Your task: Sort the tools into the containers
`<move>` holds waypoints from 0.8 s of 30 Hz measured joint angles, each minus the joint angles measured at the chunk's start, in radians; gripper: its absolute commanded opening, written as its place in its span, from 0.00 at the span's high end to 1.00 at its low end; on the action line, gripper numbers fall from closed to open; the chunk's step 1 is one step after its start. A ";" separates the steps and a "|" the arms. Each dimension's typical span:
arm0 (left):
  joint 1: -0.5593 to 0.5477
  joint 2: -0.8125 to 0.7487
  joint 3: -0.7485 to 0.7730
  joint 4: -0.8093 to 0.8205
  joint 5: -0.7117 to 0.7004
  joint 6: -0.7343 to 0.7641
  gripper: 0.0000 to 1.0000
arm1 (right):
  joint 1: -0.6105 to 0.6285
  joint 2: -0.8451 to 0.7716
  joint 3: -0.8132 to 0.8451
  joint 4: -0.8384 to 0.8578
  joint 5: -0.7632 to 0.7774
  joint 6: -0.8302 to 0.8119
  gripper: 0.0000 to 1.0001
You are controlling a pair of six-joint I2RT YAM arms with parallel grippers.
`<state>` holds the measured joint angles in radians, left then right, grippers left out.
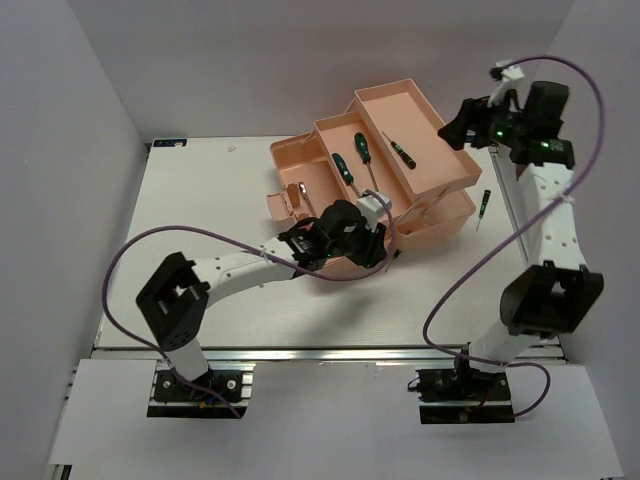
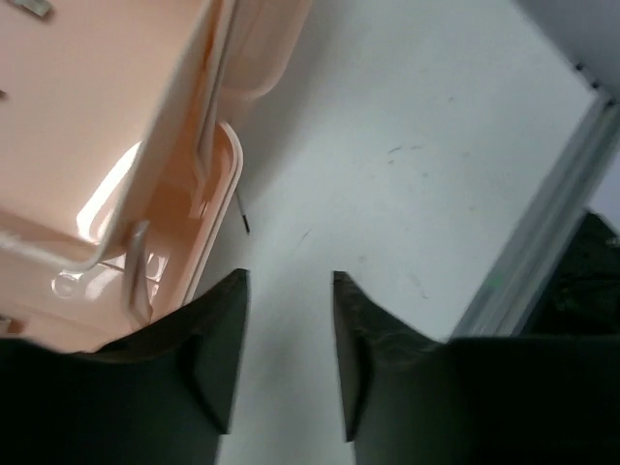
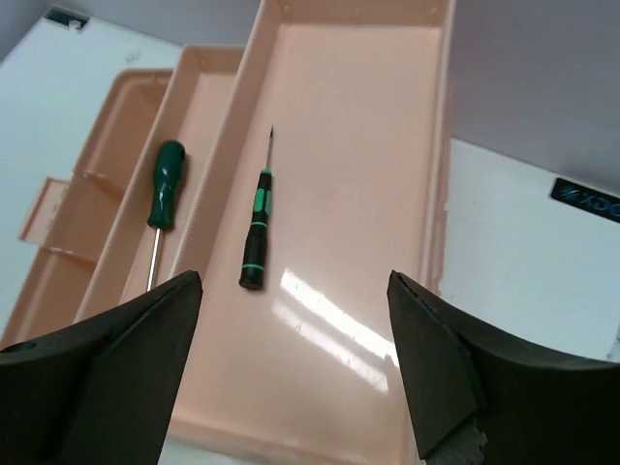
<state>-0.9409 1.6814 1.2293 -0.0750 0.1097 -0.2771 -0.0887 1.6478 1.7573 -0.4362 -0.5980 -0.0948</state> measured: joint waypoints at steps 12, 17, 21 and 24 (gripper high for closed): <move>-0.130 0.304 0.185 -0.109 -0.315 -0.001 0.37 | -0.079 -0.341 -0.237 -0.004 0.001 0.019 0.24; -0.163 0.448 0.257 -0.143 -0.454 -0.005 0.36 | -0.088 -0.482 -0.328 -0.040 0.034 0.005 0.25; -0.174 0.512 0.321 -0.144 -0.520 -0.010 0.36 | -0.088 -0.544 -0.343 -0.041 0.047 0.007 0.24; -0.177 0.565 0.393 -0.142 -0.563 -0.011 0.35 | -0.088 -0.573 -0.348 -0.047 0.052 0.006 0.24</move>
<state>-1.1175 2.2467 1.6218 -0.2165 -0.4538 -0.2882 -0.1764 1.0744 1.4090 -0.4828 -0.5457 -0.0891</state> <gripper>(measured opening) 0.645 0.754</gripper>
